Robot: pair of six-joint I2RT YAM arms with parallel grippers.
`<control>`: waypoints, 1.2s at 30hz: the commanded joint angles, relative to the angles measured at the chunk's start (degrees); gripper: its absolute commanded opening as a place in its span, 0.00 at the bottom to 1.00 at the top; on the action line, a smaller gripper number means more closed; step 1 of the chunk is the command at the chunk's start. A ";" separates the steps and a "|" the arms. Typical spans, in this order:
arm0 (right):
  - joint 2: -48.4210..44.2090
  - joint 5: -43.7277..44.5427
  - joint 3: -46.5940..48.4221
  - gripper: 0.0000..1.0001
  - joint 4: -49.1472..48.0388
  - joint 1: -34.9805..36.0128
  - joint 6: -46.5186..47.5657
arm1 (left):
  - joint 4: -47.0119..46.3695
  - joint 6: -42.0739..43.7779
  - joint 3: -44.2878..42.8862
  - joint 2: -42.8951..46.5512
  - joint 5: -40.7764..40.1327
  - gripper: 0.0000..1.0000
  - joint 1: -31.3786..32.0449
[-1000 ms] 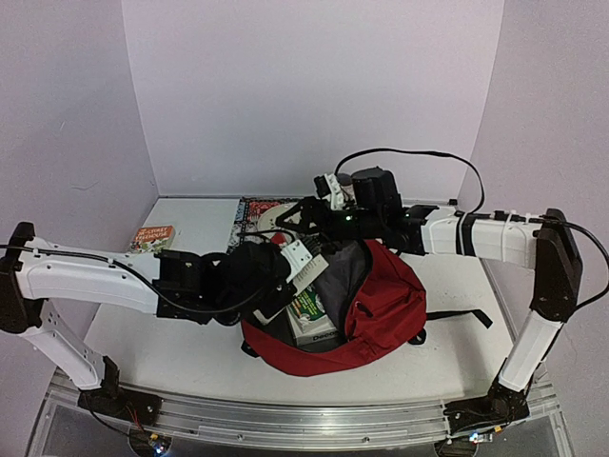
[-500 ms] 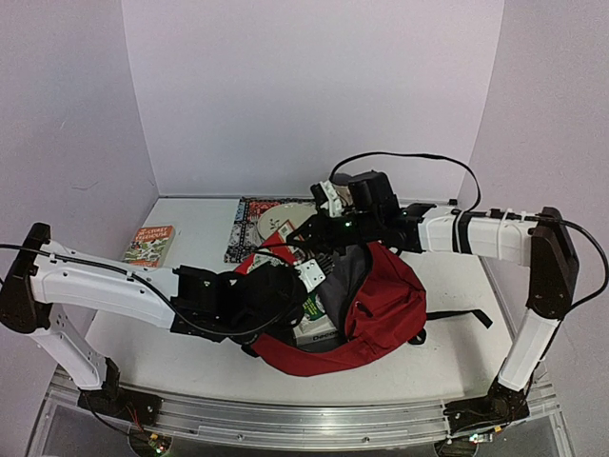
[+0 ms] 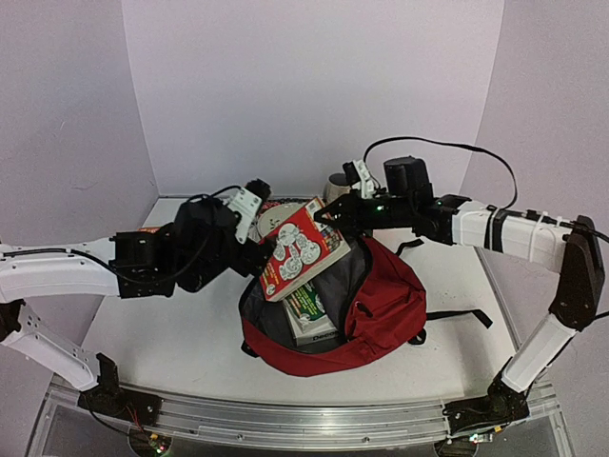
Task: Pack the student bag
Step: Pass from the left arm to the right, then pass from the right arm to the left
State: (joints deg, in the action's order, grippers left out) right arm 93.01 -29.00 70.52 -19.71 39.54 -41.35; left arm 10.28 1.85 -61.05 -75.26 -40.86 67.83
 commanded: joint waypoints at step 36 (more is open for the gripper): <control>-6.79 -7.23 -15.86 0.00 -51.50 -5.56 -23.29 | -46.83 -55.44 21.62 1.03 76.49 1.00 -38.82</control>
State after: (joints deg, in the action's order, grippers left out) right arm 85.44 -34.63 52.42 -60.53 34.04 -61.25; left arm -26.18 -48.11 -39.99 -73.91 30.59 28.97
